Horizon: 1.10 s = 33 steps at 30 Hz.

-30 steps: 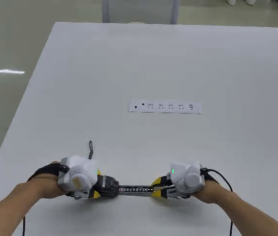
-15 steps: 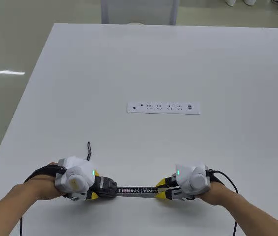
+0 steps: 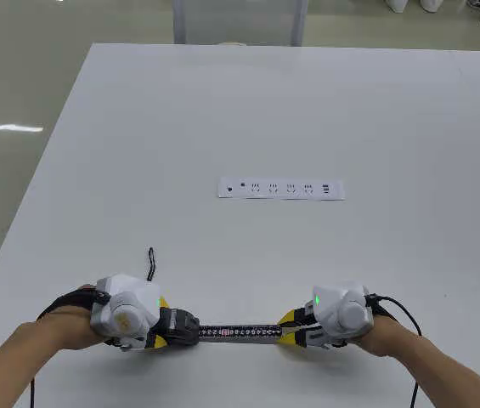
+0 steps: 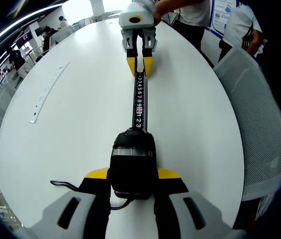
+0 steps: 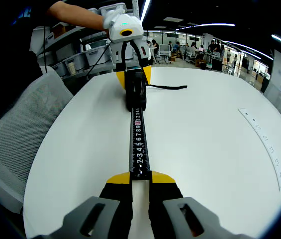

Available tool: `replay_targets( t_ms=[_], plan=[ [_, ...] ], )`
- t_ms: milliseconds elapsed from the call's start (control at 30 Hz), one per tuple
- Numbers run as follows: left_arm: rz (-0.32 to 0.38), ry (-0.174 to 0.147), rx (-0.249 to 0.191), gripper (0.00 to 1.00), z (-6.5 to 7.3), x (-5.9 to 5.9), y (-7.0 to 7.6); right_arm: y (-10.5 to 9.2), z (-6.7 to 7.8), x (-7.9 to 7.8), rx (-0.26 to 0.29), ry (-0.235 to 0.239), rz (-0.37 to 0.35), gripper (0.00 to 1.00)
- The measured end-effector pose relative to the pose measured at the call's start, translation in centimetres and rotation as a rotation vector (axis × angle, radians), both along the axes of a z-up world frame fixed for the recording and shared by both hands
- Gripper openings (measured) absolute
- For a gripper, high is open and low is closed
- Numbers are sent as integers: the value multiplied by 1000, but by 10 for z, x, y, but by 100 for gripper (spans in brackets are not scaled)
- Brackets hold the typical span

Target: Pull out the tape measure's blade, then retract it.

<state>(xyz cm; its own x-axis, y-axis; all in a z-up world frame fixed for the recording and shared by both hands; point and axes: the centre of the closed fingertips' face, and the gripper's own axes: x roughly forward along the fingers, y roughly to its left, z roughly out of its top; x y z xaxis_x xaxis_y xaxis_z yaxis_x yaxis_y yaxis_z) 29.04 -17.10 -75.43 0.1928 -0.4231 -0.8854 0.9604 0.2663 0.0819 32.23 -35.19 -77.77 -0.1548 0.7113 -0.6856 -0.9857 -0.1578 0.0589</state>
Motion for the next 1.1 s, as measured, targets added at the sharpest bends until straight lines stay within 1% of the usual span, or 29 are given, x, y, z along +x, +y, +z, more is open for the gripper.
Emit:
replay_targets(
  t_ms=[333, 367, 400, 467, 533, 1100],
  plan=[
    [-1, 1, -1, 29, 0, 0, 0, -13, 0, 3, -9, -1, -9, 8],
    [0, 1, 0, 29, 0, 0, 1, -16, -2, 4, -23, -3, -14, 8],
    [0, 1, 0, 29, 0, 0, 1, -17, 0, 4, -11, -2, -10, 8],
    [-1, 1, 1, 29, -1, 0, 1, -22, 0, 6, -16, -2, -14, 8],
    [-3, 0, 0, 29, -1, 0, 0, -25, 1, 5, -11, 2, -20, 8],
    [-1, 2, 1, 29, -1, 0, -2, -43, -2, 8, -14, 6, -27, 8]
  ],
)
